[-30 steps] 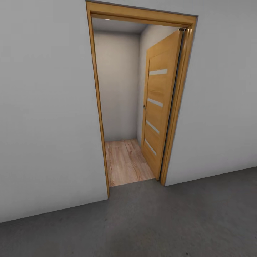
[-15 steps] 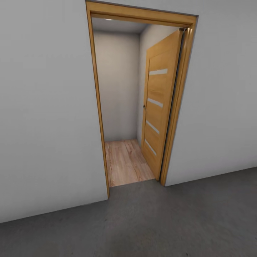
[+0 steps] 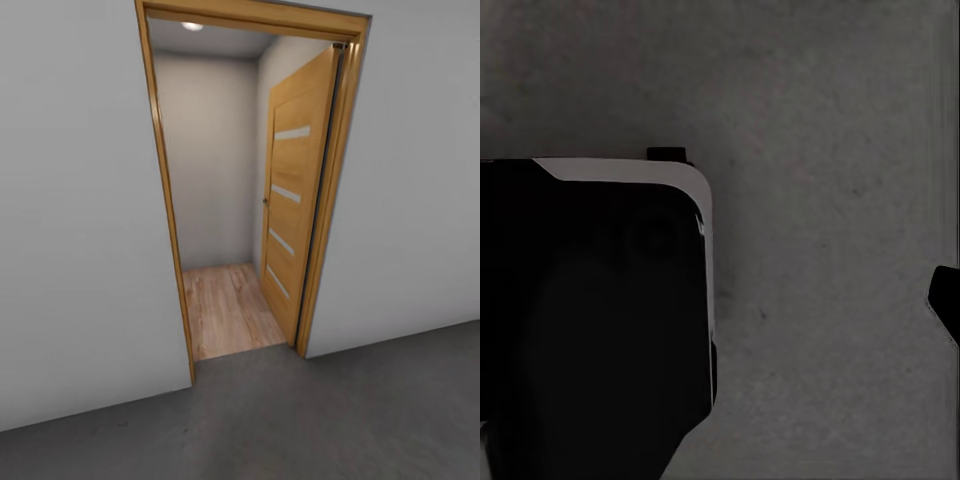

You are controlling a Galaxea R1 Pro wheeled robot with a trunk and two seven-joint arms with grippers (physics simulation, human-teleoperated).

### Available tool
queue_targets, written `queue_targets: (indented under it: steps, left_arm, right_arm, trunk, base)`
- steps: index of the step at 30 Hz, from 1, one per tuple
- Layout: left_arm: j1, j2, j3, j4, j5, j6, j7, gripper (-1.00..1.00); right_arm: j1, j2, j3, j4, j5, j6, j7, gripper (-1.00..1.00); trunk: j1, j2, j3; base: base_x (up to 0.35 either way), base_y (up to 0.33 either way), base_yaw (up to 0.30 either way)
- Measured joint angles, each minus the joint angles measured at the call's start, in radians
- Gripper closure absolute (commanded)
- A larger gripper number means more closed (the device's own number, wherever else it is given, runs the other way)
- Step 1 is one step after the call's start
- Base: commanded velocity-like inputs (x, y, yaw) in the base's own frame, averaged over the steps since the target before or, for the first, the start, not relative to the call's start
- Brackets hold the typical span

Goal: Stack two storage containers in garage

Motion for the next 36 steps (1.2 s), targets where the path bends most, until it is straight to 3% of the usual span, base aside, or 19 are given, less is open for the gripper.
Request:
queue_targets:
  steps: [20,36]
  left_arm:
    - [0.000,0.003,0.000,0.000,0.002,-0.011,0.001,-1.00]
    - [0.000,0.002,-0.001,0.000,0.000,-0.001,0.000,-1.00]
  right_arm:
    - [0.000,0.001,-0.002,0.000,-0.005,-0.007,0.000,-1.00]
    - [0.000,0.001,0.001,0.000,0.005,-0.001,0.001,-1.00]
  trunk:
    - [0.001,0.000,0.000]
    - [0.000,0.000,0.000]
  base:
    - [0.045,-0.029,-0.240]
    - [0.296,0.000,-0.025]
